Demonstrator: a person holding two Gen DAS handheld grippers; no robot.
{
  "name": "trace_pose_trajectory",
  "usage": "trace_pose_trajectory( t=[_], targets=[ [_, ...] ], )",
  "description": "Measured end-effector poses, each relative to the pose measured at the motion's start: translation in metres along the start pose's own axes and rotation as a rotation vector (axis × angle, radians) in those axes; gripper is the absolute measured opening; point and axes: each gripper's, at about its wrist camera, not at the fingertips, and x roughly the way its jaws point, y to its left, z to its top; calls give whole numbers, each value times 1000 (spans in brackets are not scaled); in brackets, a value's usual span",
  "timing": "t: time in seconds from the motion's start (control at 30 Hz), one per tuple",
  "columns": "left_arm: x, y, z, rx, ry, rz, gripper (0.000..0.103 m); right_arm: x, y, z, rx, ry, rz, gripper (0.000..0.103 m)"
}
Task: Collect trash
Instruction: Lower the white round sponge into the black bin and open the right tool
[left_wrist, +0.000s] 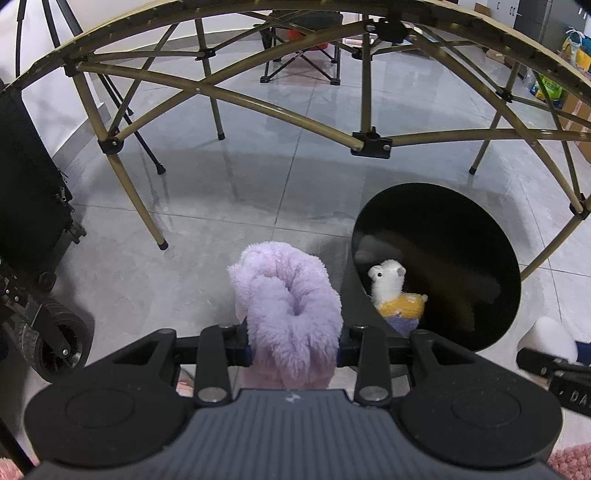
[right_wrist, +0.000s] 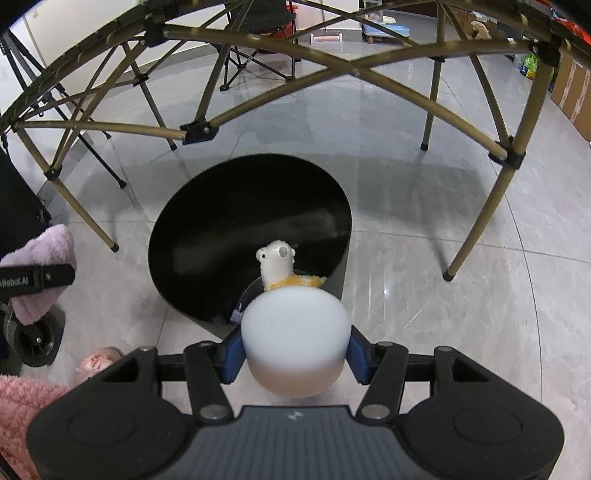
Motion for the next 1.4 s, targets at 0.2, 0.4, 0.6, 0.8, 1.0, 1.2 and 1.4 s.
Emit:
trace_pose_trajectory(
  t=[0.2, 0.4, 0.6, 0.8, 1.0, 1.2, 1.4],
  targets=[
    [6, 5, 5, -16, 6, 4, 36, 2, 8, 18, -3, -13, 9, 55],
    [12, 11, 9, -25, 6, 10, 36, 12, 23, 39, -6, -28, 15, 55],
    [17, 19, 17, -44, 1, 15, 36, 28, 35, 59, 4, -32, 26, 55],
    [24, 28, 24, -67, 9, 11, 36, 43, 43, 72, 23, -32, 19, 55],
    [29, 39, 32, -99, 15, 14, 36, 55, 45, 79, 46, -22, 7, 55],
    [33, 43, 36, -119, 19, 19, 36, 65, 45, 83, 69, -4, -5, 55],
    [32, 48, 39, -136, 18, 22, 36, 77, 46, 85, 76, 12, -20, 55]
  ],
)
